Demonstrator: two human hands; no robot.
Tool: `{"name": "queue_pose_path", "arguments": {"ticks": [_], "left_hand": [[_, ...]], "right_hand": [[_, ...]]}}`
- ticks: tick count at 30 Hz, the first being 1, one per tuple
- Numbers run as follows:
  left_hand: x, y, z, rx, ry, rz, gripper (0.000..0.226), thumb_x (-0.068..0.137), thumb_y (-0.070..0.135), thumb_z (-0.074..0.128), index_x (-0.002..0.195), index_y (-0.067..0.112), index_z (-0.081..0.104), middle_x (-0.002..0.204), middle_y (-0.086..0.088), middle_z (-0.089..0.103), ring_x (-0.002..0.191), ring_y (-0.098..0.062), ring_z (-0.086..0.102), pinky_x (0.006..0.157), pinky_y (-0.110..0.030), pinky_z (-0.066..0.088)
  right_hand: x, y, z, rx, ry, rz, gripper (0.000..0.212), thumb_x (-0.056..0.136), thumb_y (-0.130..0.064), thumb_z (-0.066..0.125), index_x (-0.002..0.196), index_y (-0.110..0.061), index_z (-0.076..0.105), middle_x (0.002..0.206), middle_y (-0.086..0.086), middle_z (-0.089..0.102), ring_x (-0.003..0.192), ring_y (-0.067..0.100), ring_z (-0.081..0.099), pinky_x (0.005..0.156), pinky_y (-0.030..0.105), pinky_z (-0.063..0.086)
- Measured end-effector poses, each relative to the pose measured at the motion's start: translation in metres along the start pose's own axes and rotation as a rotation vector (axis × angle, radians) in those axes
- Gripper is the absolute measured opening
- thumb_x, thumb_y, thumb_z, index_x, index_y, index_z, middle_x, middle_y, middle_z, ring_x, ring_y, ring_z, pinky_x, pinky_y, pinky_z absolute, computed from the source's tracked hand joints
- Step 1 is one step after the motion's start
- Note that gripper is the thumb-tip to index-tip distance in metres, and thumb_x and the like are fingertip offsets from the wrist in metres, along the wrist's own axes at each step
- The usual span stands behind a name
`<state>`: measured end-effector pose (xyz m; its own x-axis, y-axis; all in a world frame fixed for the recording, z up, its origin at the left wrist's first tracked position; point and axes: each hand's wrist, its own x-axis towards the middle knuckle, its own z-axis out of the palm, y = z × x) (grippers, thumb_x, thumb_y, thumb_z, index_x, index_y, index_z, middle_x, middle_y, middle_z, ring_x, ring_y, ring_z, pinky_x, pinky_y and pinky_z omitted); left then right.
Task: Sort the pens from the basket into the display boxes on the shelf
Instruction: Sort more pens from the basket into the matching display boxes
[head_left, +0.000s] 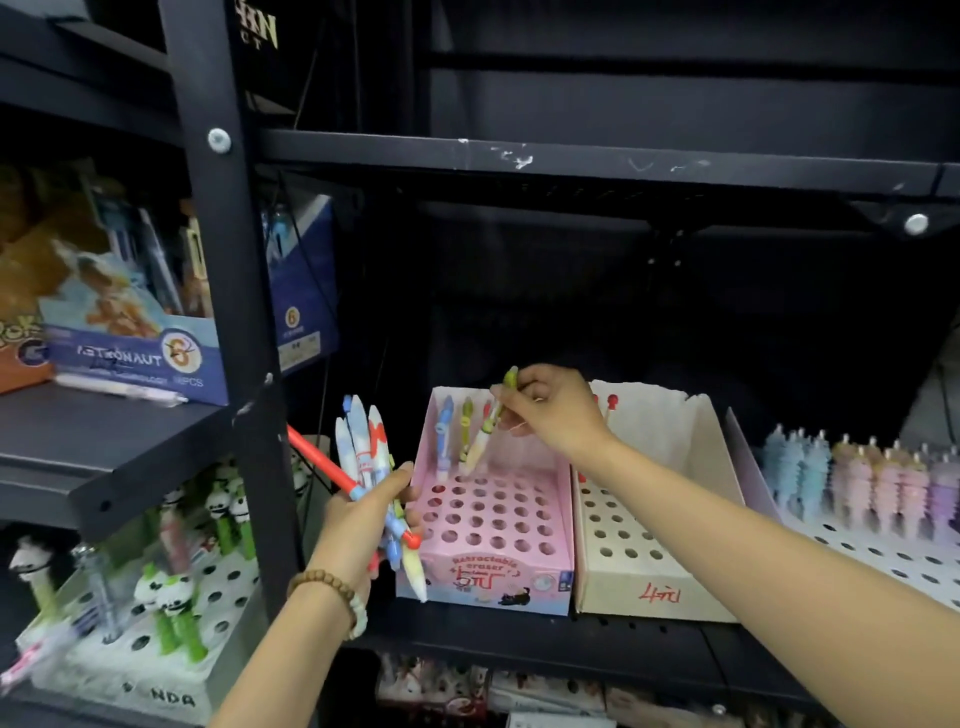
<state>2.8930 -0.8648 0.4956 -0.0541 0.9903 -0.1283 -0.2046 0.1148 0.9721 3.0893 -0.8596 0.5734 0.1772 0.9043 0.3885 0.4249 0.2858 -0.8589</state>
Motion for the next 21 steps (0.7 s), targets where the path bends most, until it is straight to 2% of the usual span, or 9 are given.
{"name": "queue_pose_path", "arguments": {"ticks": [4,7,9,12,14,18,21], "left_hand": [[0.006,-0.003,0.001,0.001,-0.018,-0.015,0.015,0.079,0.023,0.074,0.075,0.009,0.069,0.062,-0.003,0.071,0.048,-0.015,0.06,0.079,-0.043,0.054],[0.008,-0.003,0.002,0.006,-0.039,-0.021,0.014,0.079,0.02,0.074,0.078,0.007,0.068,0.065,-0.005,0.07,0.05,-0.018,0.058,0.079,-0.045,0.052],[0.009,-0.002,0.003,0.004,-0.052,-0.026,0.016,0.08,0.021,0.073,0.083,0.006,0.067,0.067,-0.006,0.07,0.05,-0.019,0.058,0.08,-0.046,0.052],[0.009,-0.003,0.002,0.036,-0.061,0.012,0.02,0.085,0.028,0.068,0.085,0.009,0.068,0.073,-0.006,0.073,0.055,-0.02,0.062,0.071,-0.039,0.053],[0.008,-0.004,0.001,0.042,-0.059,0.03,0.02,0.087,0.032,0.065,0.082,0.013,0.069,0.071,-0.005,0.074,0.062,-0.023,0.067,0.066,-0.034,0.052],[0.002,-0.004,0.0,-0.076,-0.13,-0.032,0.018,0.087,0.025,0.065,0.094,0.009,0.067,0.076,-0.009,0.075,0.072,-0.026,0.073,0.064,-0.034,0.057],[-0.003,-0.001,-0.002,-0.092,-0.145,-0.034,0.02,0.086,0.026,0.066,0.096,0.009,0.067,0.08,-0.017,0.074,0.079,-0.031,0.072,0.064,-0.036,0.059]], "right_hand": [[0.01,0.011,0.017,-0.109,-0.008,0.03,0.02,0.082,-0.022,0.073,0.078,-0.007,0.06,0.066,0.008,0.068,0.057,0.018,0.068,0.06,0.029,0.058],[0.012,0.017,0.027,-0.229,-0.066,0.085,0.029,0.078,-0.028,0.076,0.077,-0.003,0.063,0.074,0.015,0.072,0.067,0.025,0.071,0.07,0.037,0.057],[0.011,0.02,0.034,-0.195,-0.104,0.106,0.023,0.077,-0.025,0.078,0.076,-0.007,0.063,0.076,0.018,0.072,0.071,0.027,0.07,0.073,0.038,0.057],[0.006,0.025,0.042,-0.026,-0.134,0.161,0.022,0.078,-0.012,0.077,0.089,-0.001,0.061,0.075,0.02,0.069,0.063,0.025,0.067,0.057,0.03,0.057],[0.004,0.027,0.044,-0.005,-0.1,0.173,0.021,0.078,-0.01,0.076,0.086,-0.004,0.059,0.07,0.016,0.067,0.06,0.024,0.065,0.051,0.026,0.054],[0.0,0.027,0.048,-0.268,-0.059,0.091,0.016,0.08,-0.016,0.075,0.082,-0.011,0.06,0.07,0.011,0.069,0.067,0.023,0.066,0.071,0.033,0.055],[-0.006,0.021,0.043,-0.258,-0.085,0.107,0.017,0.085,-0.018,0.069,0.098,-0.008,0.063,0.077,0.01,0.07,0.066,0.019,0.065,0.076,0.034,0.056]]}}
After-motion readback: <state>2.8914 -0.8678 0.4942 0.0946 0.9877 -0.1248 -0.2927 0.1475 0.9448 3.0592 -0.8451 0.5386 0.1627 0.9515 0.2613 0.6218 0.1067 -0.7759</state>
